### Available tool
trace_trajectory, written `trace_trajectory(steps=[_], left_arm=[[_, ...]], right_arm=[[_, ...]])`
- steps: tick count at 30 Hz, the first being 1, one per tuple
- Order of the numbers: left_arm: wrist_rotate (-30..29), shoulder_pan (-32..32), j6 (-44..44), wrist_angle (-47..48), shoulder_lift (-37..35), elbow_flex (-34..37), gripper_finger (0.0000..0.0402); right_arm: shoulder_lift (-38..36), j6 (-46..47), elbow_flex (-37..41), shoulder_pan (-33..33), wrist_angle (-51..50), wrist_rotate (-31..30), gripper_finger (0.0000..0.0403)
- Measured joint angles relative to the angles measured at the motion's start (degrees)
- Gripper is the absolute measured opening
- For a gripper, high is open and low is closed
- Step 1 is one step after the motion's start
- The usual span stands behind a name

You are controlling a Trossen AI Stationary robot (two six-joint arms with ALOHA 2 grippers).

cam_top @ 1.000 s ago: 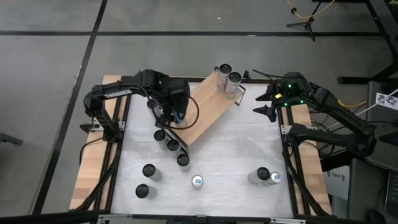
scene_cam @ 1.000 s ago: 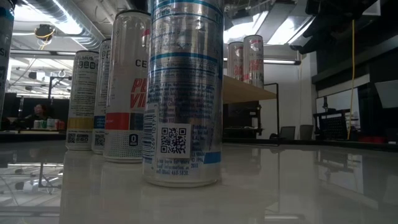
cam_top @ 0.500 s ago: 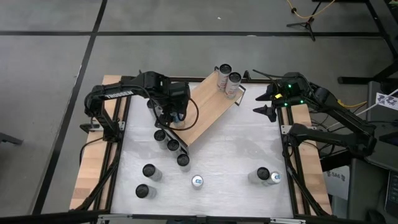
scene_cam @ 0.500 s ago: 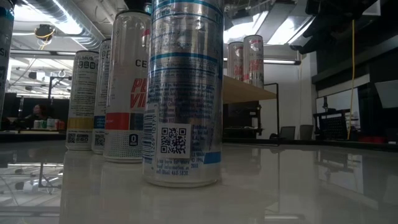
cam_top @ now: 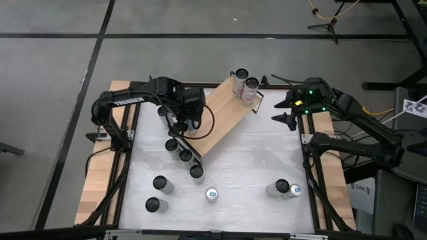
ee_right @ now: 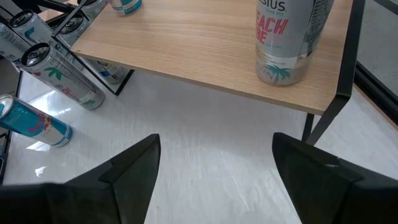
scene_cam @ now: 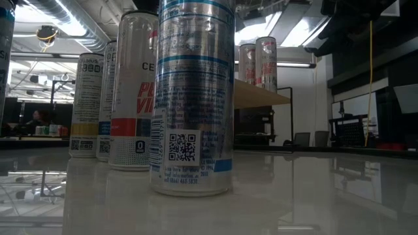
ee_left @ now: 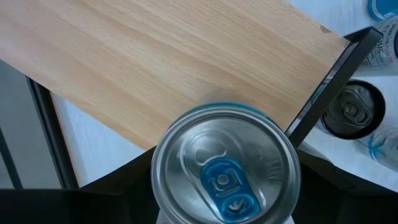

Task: Place canned beverage on shelf
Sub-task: Put the blue soda can on the shelf

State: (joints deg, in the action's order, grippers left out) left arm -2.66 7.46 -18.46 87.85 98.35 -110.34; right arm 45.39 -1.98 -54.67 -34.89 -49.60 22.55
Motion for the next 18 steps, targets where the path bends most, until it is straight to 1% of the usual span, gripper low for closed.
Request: trace_trajectory(steps=[12,15,18], left_arm=[[0.13,-0.02,0.28,-1.57,0.00,0.00,0.0270],[0.13,-0.02,0.31,-1.57,0.00,-0.02,0.0281],[0.13,-0.02,0.31,-1.57,0.00,-0.02,0.0302]], right_arm=[[0.00,-0.02,0.02,0.00,0.00,0.00,0.0305],[0.02,0.00,0.00,0.00,0.00,0.00,0.0305],[0.01,-0.02,0.02,0.00,0.00,-0.01,0.0305]])
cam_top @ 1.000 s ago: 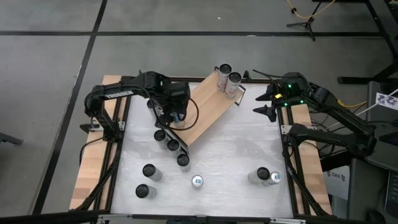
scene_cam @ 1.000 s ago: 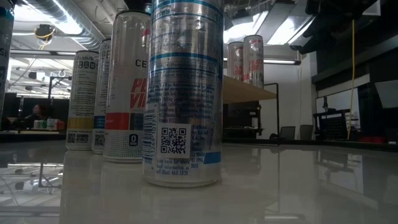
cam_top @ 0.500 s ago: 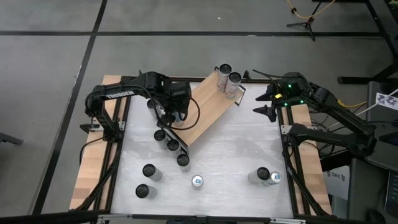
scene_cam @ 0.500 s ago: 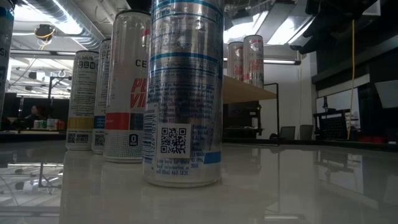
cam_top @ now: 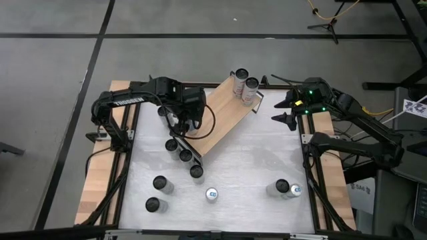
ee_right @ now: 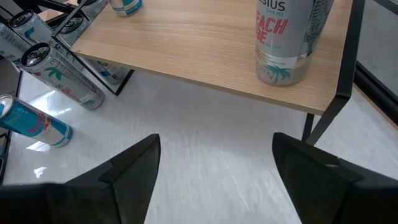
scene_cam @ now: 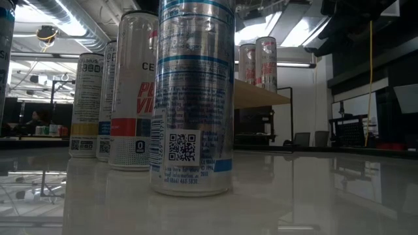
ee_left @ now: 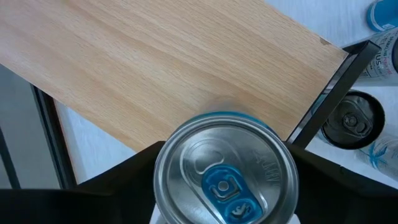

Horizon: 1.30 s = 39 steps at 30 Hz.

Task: Place canned beverage on shelf
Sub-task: Put the blue soda can on the shelf

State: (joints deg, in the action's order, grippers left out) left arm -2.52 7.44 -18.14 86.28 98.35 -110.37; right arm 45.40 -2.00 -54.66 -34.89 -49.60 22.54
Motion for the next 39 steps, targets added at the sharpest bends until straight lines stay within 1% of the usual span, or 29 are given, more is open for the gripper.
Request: trace_trajectory(steps=[5,9,16,24,29,39], left_arm=[[0.02,0.00,0.04,0.00,0.00,0.00,0.0339],[0.04,-0.02,2.11,0.00,0.00,0.00,0.0354],[0.06,-0.02,5.81,0.01,0.00,0.00,0.0357],[0.07,-0.02,6.19,0.07,0.00,-0.04,0.0357],[0.07,-0.02,8.86,0.57,-0.54,-0.04,0.0357],[-0.33,0.00,15.05,2.93,-7.10,-0.07,0.0358]], right_arm=[[0.00,0.00,0.00,0.00,0.00,0.01,0.0305],[0.01,0.00,0.00,0.00,0.00,0.00,0.0305],[-0.01,0.00,-0.02,0.00,0.00,0.01,0.0305],[-0.01,0.00,0.00,0.00,0.00,0.01,0.0305],[0.00,0.00,0.00,0.00,-0.01,0.00,0.0305],[0.01,0.00,-0.02,0.00,-0.02,0.00,0.0305]])
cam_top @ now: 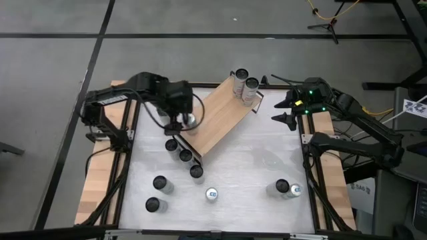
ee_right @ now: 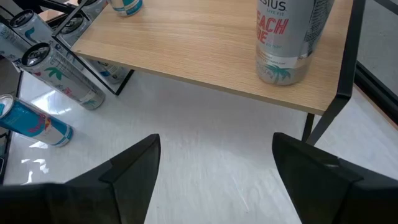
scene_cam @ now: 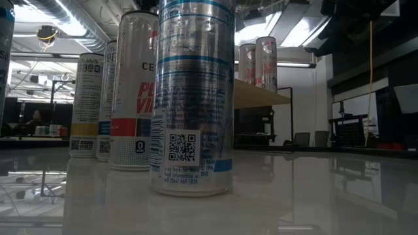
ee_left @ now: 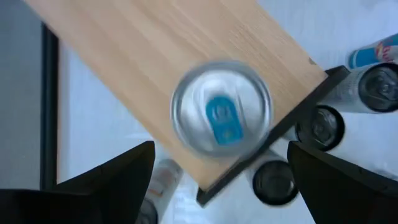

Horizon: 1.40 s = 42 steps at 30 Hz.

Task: Place canned beverage on shelf
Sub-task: Put the blue soda can on the shelf

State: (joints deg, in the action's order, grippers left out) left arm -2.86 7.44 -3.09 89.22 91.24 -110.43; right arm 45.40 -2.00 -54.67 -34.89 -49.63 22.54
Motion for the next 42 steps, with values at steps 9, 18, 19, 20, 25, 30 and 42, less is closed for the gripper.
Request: trace_trajectory(steps=[9,18,19,20,25,30,42], left_arm=[[-3.54,-0.03,7.24,-1.37,-12.92,5.27,0.0358],[-9.96,-5.33,24.01,-26.93,-33.12,34.09,0.0357],[-9.99,-6.11,25.58,-31.33,-34.85,37.65,0.0357],[-10.00,-6.88,26.75,-35.10,-36.22,40.78,0.0357],[-9.24,-10.17,28.66,-50.55,-39.40,54.42,0.0357],[-9.19,-12.11,28.52,-62.87,-38.46,62.57,0.0357],[-10.30,-12.35,28.48,-66.70,-37.25,66.03,0.0357]], right_arm=[[0.00,0.00,0.00,0.00,0.00,-0.02,0.0305],[0.00,0.00,0.01,0.00,0.00,-0.02,0.0305],[-0.01,-0.01,0.02,0.00,0.00,-0.02,0.0305],[-0.02,-0.01,0.02,0.00,0.00,-0.02,0.0305],[-0.02,-0.02,0.02,0.00,0.00,-0.02,0.0305],[0.00,-0.02,0.01,0.00,0.00,-0.02,0.0305],[0.00,0.07,0.01,0.01,0.00,0.00,0.0305]])
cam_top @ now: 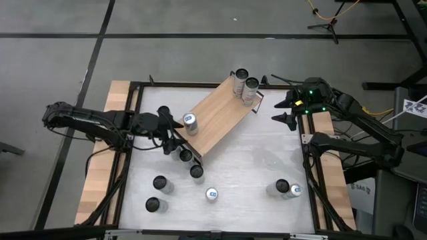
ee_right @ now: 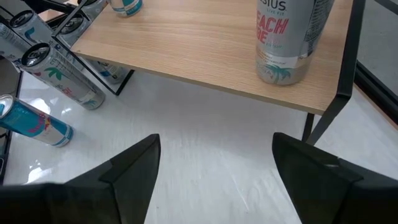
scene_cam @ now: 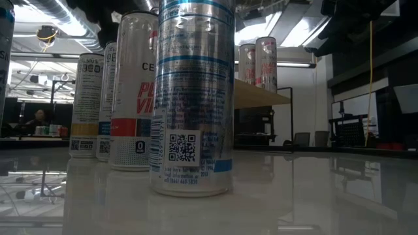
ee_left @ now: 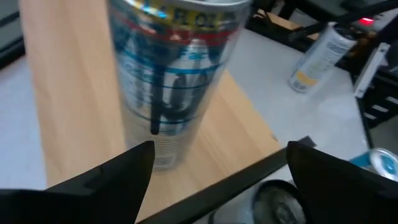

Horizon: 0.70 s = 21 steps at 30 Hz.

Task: Place canned beverage on shelf
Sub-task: Put the blue soda can on the shelf

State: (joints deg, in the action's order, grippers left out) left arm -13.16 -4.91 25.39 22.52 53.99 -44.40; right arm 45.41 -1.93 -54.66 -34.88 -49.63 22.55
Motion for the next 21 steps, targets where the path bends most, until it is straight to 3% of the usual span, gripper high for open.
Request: trace_trajectory(steps=[9,21], left_arm=[[-10.41,0.00,1.55,0.42,0.01,0.00,0.0357],[-12.54,0.00,1.09,-4.20,0.37,0.00,0.0357]], right_arm=[[0.00,0.11,-0.01,-0.01,0.00,-0.02,0.0305],[0.00,0.13,-0.01,-0.01,0.00,-0.02,0.0305]])
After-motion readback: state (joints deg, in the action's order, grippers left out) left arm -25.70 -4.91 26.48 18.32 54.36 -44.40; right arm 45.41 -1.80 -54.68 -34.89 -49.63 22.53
